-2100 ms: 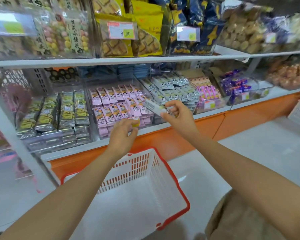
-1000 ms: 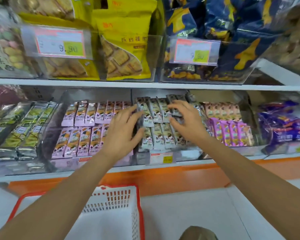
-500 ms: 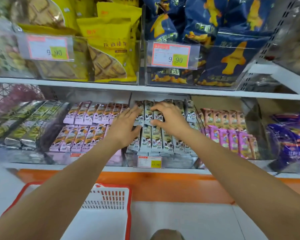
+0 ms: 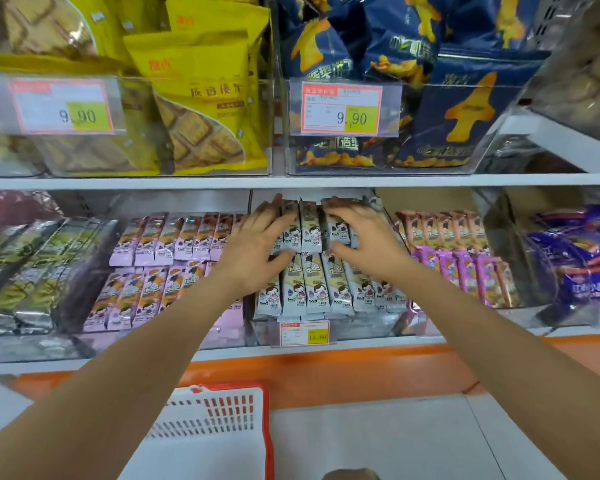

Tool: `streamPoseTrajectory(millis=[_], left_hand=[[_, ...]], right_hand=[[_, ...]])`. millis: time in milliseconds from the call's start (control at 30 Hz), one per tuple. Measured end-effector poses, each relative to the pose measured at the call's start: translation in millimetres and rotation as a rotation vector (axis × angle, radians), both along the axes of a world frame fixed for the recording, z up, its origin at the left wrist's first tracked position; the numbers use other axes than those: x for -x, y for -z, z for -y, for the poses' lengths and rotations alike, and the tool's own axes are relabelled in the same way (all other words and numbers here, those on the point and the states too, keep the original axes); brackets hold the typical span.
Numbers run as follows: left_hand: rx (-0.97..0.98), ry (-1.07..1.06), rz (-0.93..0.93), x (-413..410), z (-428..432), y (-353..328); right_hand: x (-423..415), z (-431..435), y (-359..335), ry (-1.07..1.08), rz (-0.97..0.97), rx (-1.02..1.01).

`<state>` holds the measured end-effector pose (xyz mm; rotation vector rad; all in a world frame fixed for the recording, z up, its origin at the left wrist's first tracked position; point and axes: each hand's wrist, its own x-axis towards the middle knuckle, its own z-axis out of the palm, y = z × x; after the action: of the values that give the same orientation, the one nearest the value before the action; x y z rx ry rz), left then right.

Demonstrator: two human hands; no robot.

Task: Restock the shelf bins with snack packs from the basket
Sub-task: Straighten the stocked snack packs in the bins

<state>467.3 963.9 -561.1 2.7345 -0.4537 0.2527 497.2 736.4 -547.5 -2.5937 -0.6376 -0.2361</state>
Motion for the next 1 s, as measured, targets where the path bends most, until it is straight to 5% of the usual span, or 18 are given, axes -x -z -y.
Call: streamPoseTrajectory(millis=[1000], left_hand=[[-0.086, 0.171, -0.068, -13.9, 2.4, 6.9]], right_hand=[[16.2, -4.1, 4.3, 0.183, -0.072, 0.080]])
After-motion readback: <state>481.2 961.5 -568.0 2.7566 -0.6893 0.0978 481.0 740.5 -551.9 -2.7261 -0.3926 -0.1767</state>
